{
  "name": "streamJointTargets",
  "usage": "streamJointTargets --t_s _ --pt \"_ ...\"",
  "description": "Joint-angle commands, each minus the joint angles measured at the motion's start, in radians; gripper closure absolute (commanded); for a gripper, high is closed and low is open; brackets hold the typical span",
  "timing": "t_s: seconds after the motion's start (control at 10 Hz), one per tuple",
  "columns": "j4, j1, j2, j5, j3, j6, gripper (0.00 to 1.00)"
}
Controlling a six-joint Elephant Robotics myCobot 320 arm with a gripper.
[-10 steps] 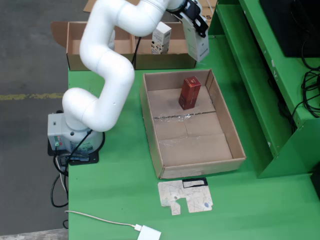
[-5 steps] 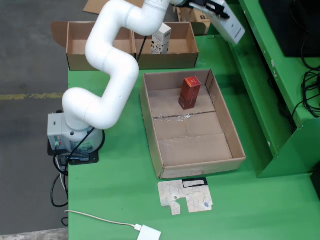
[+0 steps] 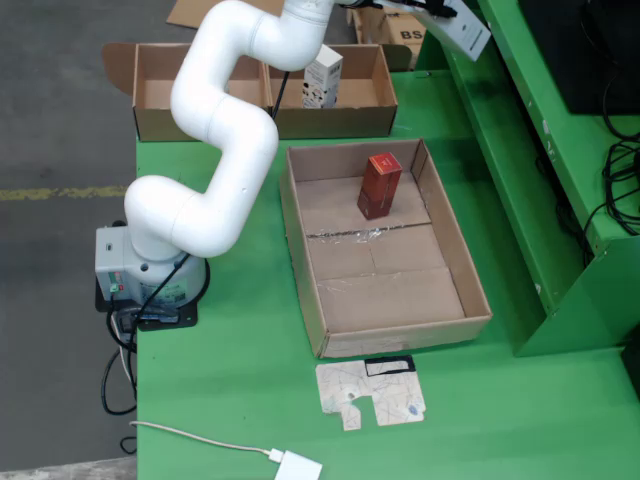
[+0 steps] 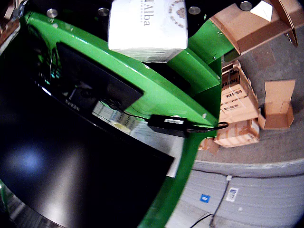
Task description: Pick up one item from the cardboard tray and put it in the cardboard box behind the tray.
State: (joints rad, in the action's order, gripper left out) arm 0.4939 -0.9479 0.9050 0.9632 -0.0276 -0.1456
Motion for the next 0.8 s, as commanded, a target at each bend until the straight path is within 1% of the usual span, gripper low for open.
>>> streamJointTargets --t_s 0.0,0.7 --pt "0.018 -0.049 -0.056 -0.010 0.028 -0.061 1.00" --pt "0.018 -0.119 -0.071 -0.010 0.028 -0.117 1.00"
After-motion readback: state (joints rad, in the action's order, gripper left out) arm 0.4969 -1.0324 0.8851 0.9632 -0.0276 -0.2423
